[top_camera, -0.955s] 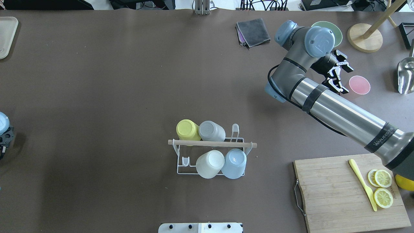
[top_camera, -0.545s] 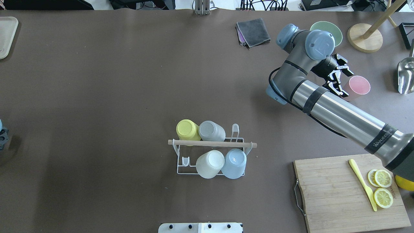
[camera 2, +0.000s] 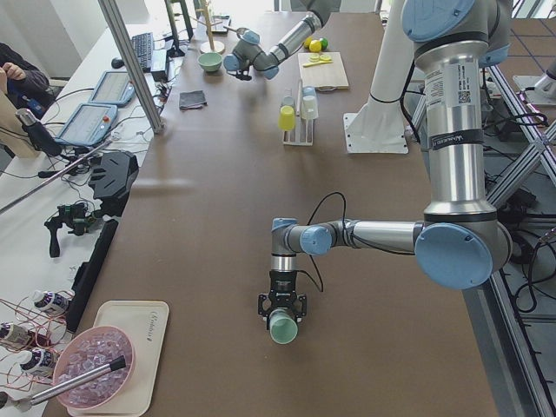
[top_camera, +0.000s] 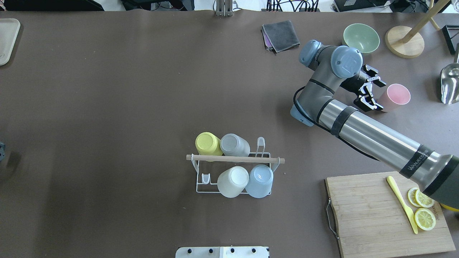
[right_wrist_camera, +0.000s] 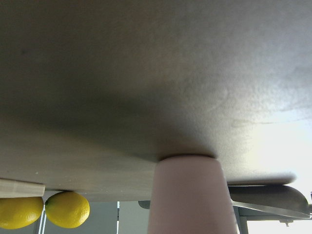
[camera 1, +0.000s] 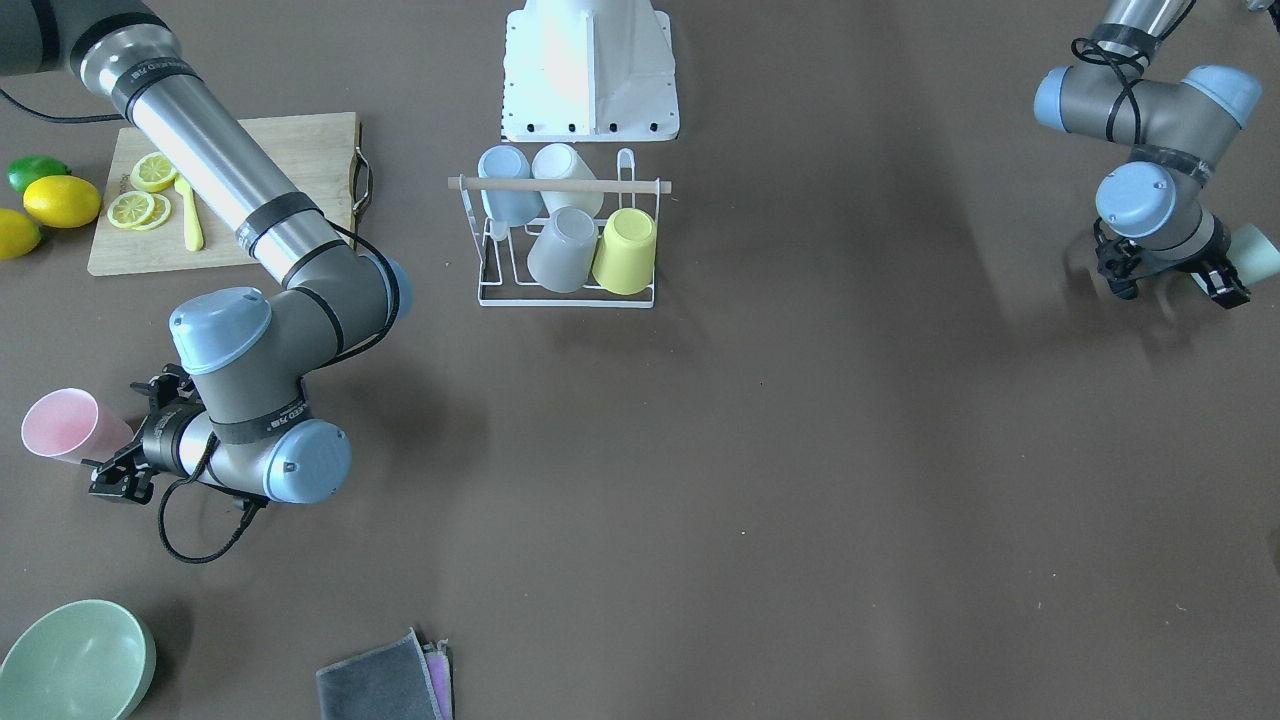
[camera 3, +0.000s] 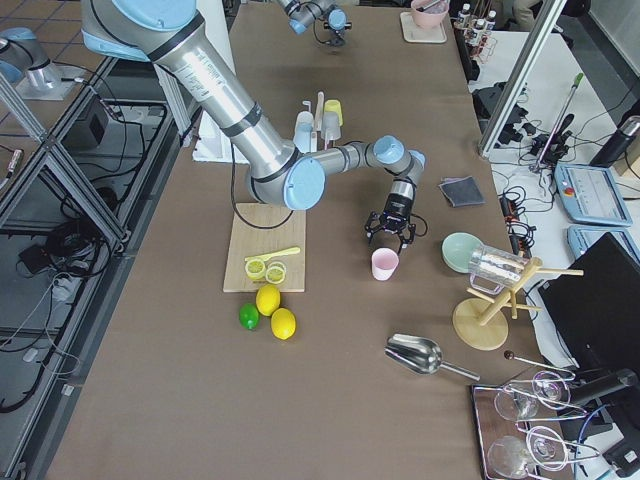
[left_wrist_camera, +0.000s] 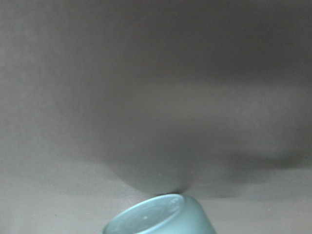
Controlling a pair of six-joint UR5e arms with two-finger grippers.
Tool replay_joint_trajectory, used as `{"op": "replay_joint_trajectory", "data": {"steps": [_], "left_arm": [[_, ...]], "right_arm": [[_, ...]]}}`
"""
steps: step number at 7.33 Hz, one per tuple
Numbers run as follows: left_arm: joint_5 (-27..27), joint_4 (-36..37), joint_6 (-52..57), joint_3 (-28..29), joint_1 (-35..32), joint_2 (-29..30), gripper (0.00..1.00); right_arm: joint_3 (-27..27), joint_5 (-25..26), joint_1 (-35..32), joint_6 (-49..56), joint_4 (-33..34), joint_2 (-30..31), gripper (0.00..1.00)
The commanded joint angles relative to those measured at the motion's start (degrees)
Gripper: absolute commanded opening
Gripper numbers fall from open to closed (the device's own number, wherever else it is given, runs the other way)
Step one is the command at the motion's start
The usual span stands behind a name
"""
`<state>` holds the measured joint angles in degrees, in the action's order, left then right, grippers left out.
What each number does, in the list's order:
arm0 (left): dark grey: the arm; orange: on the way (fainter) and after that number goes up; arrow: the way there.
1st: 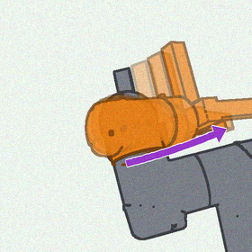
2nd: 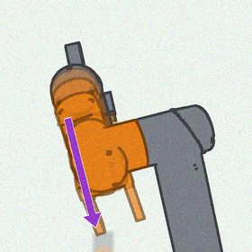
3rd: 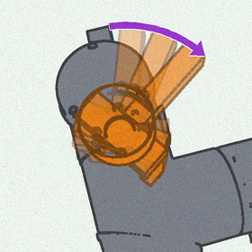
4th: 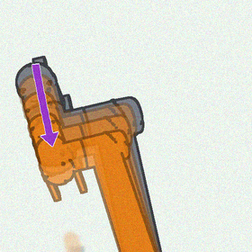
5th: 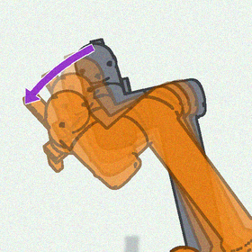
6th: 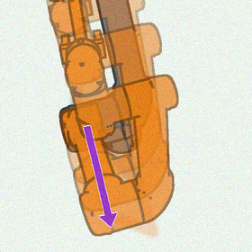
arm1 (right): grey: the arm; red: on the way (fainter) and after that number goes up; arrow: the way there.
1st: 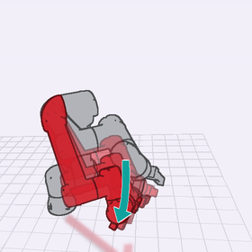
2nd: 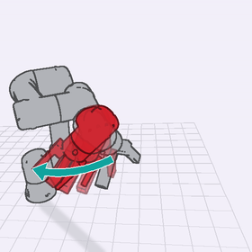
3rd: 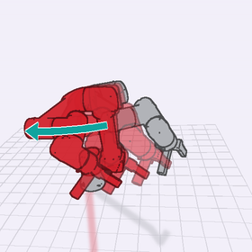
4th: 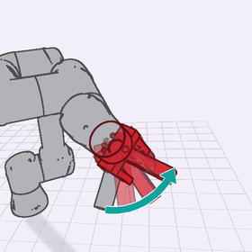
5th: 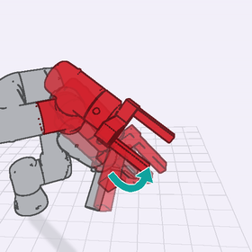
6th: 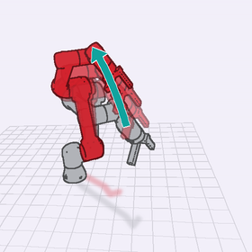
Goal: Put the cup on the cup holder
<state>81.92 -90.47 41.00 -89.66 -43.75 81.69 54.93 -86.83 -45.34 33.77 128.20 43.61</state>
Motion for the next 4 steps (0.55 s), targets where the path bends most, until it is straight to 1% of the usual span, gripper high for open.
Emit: {"op": "replay_joint_trajectory", "data": {"steps": [1, 3, 4], "left_arm": [[0.0, -0.1, 0.1, -0.8, -1.6, 0.0, 0.29], [0.0, -0.1, 0.6, -3.9, -4.0, 0.1, 0.23], [0.2, -0.1, 0.5, -5.4, -5.6, 1.0, 0.23]], "right_arm": [[-0.5, 1.5, 0.2, 0.2, -0.1, 0.6, 1.00], [-0.4, 2.2, -0.1, 1.3, -0.2, 1.4, 1.00], [-0.4, 2.3, -0.2, 1.7, -0.3, 1.6, 1.00]]}}
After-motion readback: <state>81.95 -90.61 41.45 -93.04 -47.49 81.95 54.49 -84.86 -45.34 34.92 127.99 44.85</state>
